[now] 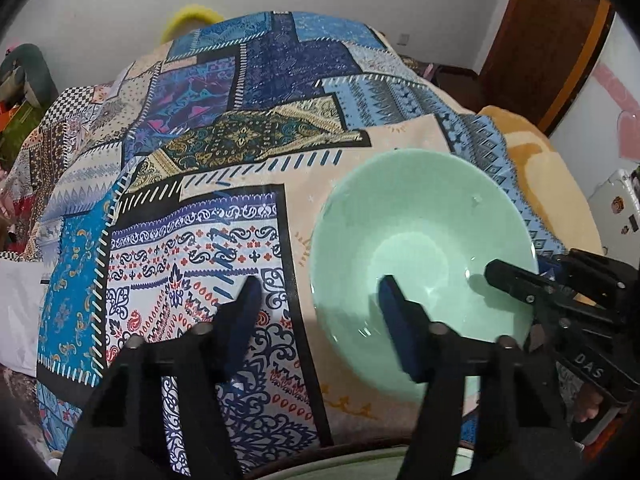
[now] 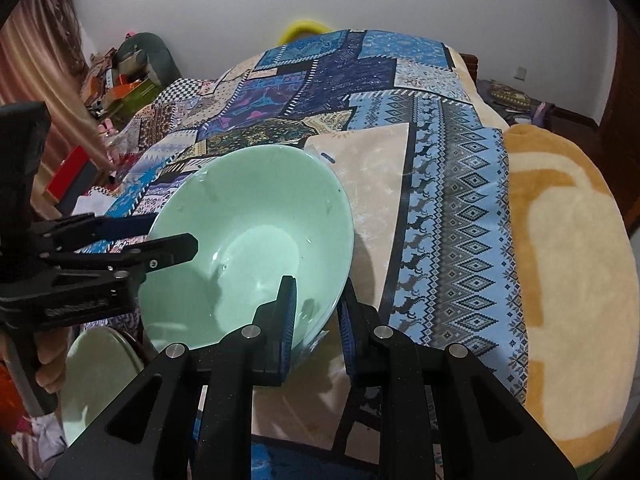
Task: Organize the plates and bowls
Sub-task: 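Lift the mint green bowl with both grippers and carry it over the nested bowls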
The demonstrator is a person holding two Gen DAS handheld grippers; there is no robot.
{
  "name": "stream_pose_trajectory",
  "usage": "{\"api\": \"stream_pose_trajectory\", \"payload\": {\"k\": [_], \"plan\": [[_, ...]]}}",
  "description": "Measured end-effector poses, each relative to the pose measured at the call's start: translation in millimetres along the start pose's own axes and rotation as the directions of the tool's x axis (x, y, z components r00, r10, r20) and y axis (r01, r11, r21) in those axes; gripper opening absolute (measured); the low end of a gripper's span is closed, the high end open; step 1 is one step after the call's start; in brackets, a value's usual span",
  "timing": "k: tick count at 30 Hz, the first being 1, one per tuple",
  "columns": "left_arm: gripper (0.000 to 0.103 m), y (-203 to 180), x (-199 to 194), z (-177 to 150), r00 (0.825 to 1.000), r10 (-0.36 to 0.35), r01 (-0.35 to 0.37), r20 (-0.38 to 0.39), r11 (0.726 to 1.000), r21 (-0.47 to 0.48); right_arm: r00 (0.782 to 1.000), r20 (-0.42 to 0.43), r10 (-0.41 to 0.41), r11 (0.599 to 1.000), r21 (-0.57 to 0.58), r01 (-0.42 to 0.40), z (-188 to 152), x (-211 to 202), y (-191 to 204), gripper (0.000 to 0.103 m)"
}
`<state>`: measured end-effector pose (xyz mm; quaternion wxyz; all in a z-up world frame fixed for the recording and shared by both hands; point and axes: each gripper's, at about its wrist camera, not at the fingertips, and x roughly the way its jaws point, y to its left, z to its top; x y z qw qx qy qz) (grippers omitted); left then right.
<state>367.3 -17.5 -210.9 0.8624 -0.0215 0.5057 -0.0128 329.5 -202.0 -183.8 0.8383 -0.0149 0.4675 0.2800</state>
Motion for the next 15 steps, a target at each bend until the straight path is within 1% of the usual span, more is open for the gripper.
{"api": "stream_pose_trajectory", "payload": {"k": [2, 4, 9, 11, 12, 15], "plan": [[0.047, -1, 3, 0, 1.000, 0.003, -0.003, -0.008, 1.000, -0.002, 1.000, -0.007, 0.006, 1.000, 0.025, -0.006, 3, 4, -4, 0.020], [0.035, -2, 7, 0, 1.000, -0.007, 0.007, -0.022, 1.000, 0.000, 1.000, 0.001, -0.007, 0.999, 0.045, 0.007, 5, 5, -6, 0.020], [0.027, -3, 13, -1, 0.999, -0.034, 0.034, -0.040, 0.999, -0.008, 1.000, 0.000, -0.026, 0.998, 0.052, 0.026, 5, 10, -3, 0.020], [0.021, -4, 15, 0, 0.997, -0.057, 0.056, -0.049, 0.998, -0.016, 1.000, -0.006, -0.022, 0.998, 0.053, 0.023, 4, 12, -1, 0.020], [0.015, -4, 16, 0, 0.996, -0.067, 0.066, -0.053, 0.998, -0.016, 1.000, 0.000, -0.029, 0.998, 0.054, 0.029, 3, 11, 0, 0.019], [0.014, -7, 15, -1, 0.997, -0.052, 0.052, -0.051, 0.999, -0.012, 0.999, 0.005, -0.035, 0.998, 0.059, 0.034, 3, 7, 1, 0.018]]}}
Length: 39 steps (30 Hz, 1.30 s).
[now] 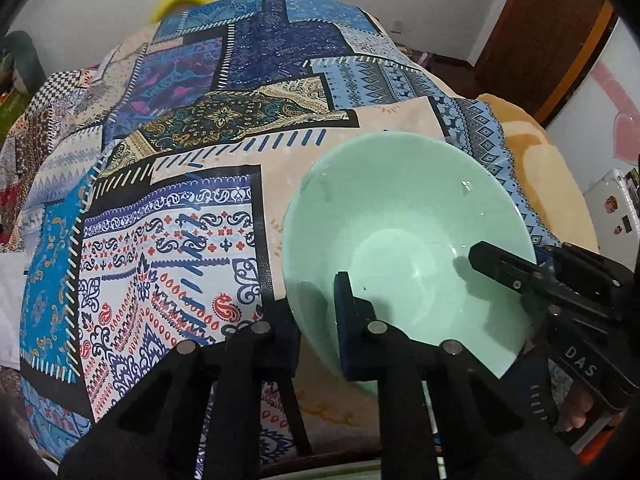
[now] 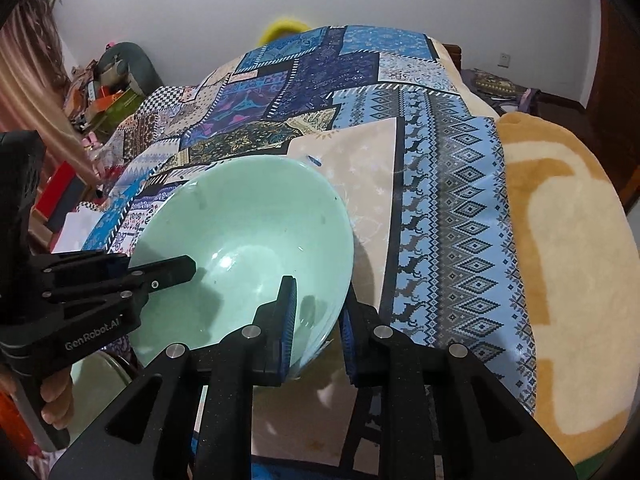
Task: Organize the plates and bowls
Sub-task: 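Lift the mint green bowl with both grippers and carry it over the nested bowls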
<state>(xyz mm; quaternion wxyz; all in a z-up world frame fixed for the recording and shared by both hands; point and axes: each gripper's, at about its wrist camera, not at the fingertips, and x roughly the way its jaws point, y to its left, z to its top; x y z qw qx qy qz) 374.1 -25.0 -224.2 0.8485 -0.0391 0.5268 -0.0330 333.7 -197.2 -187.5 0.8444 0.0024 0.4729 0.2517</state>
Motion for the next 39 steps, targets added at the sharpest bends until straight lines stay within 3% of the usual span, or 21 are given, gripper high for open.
{"api": "stream_pose_trajectory", "payload": {"k": [8, 22, 39], "plan": [[0.014, 0, -17, -9, 1.000, -0.018, 0.018, 0.009, 1.000, -0.013, 1.000, 0.022, 0.003, 1.000, 0.012, -0.004, -4, -18, 7, 0.018], [0.014, 1, -90, -32, 0.995, -0.030, 0.032, 0.098, 0.999, -0.023, 0.996, 0.089, 0.016, 1.000, 0.002, -0.016, -13, -68, 36, 0.018], [0.014, 21, -169, -84, 0.984, -0.023, 0.030, 0.177, 0.999, -0.038, 0.988, 0.151, 0.030, 0.999, -0.040, -0.024, -34, -107, 91, 0.018]]}}
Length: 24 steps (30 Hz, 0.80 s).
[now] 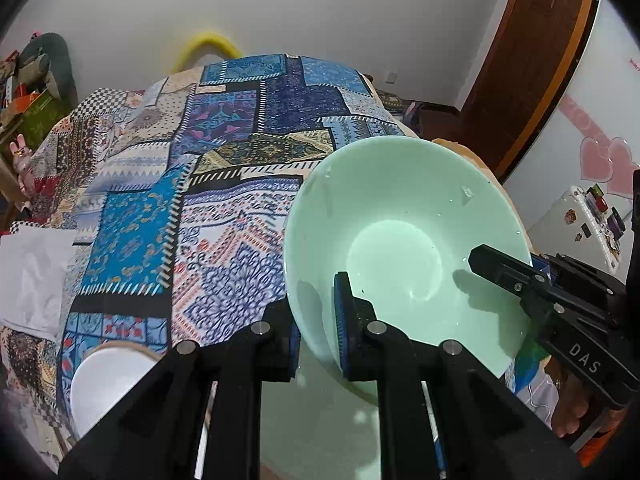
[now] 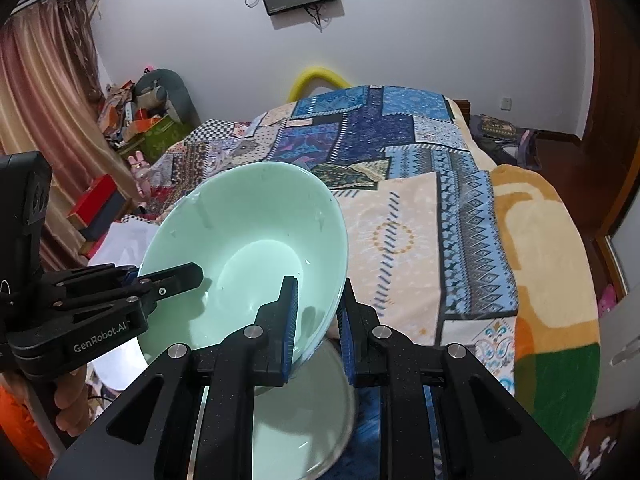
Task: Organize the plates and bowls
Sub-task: 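Lift the mint green bowl with both grippers and carry it over the nested bowls, then lower the mint green bowl into the white spotted bowl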
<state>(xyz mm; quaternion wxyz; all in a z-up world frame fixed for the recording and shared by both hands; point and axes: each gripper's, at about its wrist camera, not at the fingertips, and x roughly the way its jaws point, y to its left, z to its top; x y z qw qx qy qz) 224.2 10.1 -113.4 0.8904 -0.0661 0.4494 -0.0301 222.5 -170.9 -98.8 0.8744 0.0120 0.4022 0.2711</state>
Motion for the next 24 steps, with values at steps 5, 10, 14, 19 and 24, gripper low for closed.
{"api": "stream_pose_trajectory", "payload": {"k": [5, 10, 14, 19, 24], "plan": [[0.014, 15, -17, -14, 1.000, 0.005, -0.004, 0.014, 1.000, -0.018, 1.000, 0.001, 0.011, 1.000, -0.012, -0.011, -8, -2, 18, 0.017], [0.014, 33, -33, -32, 1.000, 0.005, -0.004, 0.018, 0.999, -0.046, 1.000, -0.008, 0.021, 0.999, -0.031, -0.021, -15, -2, 41, 0.017], [0.014, 49, -44, -45, 1.000, 0.006, -0.004, 0.022, 0.997, -0.074, 0.999, -0.012, 0.031, 0.998, -0.047, -0.032, -23, -1, 58, 0.018], [0.014, 70, -57, -61, 0.999, 0.028, -0.025, 0.026, 0.995, -0.101, 0.998, -0.027, 0.056, 0.997, -0.058, -0.057, -30, 5, 79, 0.018], [0.014, 95, -67, -78, 0.998, 0.055, -0.051, 0.021, 0.989, -0.141, 0.995, -0.045, 0.088, 0.993, -0.073, -0.091, -37, 13, 103, 0.018]]}}
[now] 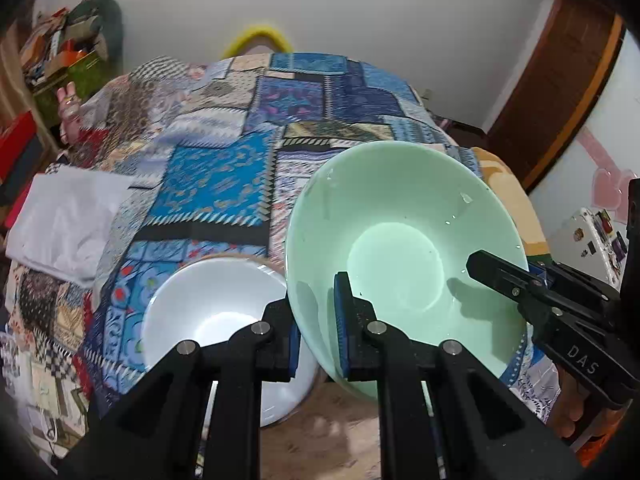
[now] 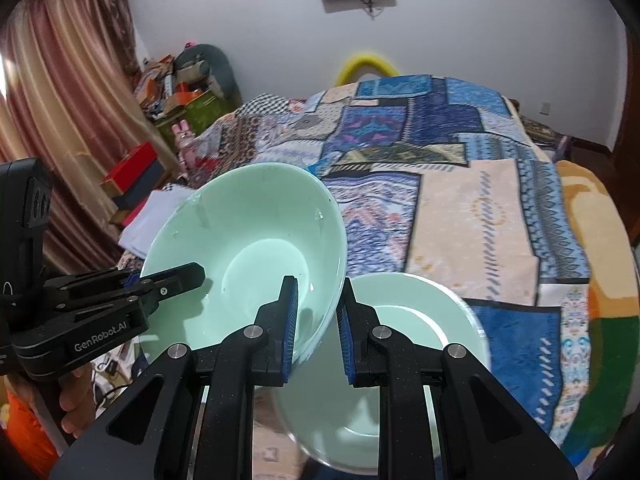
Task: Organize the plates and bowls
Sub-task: 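Lower the mint green bowl into the white spotted bowl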
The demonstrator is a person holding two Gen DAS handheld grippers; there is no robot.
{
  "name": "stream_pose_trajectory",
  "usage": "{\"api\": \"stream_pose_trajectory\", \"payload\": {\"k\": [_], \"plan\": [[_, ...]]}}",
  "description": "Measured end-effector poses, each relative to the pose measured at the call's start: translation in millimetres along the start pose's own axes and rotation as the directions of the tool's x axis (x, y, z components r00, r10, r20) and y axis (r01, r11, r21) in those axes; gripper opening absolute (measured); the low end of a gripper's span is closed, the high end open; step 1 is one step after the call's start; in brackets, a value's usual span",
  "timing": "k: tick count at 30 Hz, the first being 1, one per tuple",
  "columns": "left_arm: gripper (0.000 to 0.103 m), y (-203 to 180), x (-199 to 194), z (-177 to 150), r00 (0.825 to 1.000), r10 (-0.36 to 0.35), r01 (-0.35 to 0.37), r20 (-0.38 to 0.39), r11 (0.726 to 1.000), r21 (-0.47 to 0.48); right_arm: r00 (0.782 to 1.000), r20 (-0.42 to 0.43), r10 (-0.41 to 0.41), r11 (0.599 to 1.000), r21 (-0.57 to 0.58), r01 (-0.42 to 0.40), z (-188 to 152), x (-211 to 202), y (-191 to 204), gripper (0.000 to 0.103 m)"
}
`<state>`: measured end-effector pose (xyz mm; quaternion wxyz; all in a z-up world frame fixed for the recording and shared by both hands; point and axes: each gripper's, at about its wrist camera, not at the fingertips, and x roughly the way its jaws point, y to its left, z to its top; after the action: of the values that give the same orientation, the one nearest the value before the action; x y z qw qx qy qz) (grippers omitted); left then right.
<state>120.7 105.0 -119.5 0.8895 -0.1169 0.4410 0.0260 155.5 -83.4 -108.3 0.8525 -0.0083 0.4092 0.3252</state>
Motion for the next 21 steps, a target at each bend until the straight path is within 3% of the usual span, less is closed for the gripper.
{"api": "stream_pose_trajectory", "payload": {"k": [13, 21], "plan": [[0.014, 68, -4, -29, 0.997, 0.070, -0.073, -0.034, 0.995, -0.072, 0.994, -0.082, 0.075, 0.996, -0.042, -0.079, -11, 42, 52, 0.018], [0.014, 96, 14, -45, 0.992, 0.084, -0.093, -0.090, 0.990, -0.102, 0.985, -0.146, 0.091, 0.994, -0.046, -0.099, -21, 68, 66, 0.018]]}}
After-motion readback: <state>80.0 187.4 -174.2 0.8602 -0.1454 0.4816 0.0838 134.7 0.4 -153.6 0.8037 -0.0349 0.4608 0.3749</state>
